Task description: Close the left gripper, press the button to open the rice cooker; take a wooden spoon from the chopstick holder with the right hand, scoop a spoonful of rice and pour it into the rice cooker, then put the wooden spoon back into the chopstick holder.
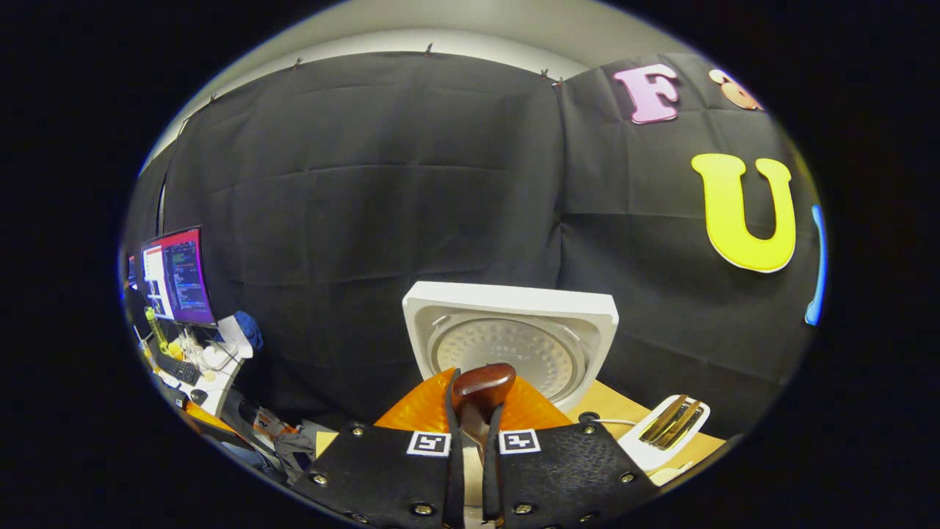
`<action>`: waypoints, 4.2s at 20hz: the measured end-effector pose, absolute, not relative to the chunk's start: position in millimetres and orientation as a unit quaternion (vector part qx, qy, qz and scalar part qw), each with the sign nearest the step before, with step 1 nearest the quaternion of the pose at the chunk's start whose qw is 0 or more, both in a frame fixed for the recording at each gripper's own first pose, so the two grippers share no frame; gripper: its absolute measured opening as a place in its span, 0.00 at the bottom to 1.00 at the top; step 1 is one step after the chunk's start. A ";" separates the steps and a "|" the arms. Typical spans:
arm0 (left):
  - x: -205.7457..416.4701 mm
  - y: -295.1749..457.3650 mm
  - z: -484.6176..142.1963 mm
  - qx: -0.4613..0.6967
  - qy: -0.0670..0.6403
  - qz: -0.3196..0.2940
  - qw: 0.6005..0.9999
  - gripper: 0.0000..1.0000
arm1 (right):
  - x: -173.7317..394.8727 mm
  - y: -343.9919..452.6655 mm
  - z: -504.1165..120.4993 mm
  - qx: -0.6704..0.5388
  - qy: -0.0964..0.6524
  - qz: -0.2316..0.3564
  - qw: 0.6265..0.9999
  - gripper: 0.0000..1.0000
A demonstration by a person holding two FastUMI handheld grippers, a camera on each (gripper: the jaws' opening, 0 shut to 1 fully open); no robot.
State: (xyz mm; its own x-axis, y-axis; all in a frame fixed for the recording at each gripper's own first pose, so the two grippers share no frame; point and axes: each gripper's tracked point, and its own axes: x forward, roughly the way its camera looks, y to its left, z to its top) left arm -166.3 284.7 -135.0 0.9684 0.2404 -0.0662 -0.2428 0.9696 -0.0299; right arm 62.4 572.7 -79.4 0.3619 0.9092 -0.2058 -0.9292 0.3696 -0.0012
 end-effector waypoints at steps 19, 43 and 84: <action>-139.3 247.5 -113.0 -0.022 0.021 0.089 0.996 0.89 | 113.9 388.7 -46.8 0.341 0.204 0.406 0.823 0.10; -74.7 90.8 -97.8 0.006 0.024 0.011 1.000 0.89 | 63.2 26.5 -106.6 0.351 0.187 0.158 0.904 0.10; -22.1 144.4 -50.0 0.015 0.017 0.070 0.997 0.96 | 49.6 -44.0 -85.2 0.092 0.088 0.049 0.991 0.96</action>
State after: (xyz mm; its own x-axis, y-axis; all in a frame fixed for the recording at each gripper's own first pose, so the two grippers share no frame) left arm -22.1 144.4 -50.0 0.9897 0.1395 -0.0317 -0.1385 0.9898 0.0322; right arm 49.6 -44.0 -85.2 0.9797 0.1138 -0.1649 -0.0815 0.9782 0.1910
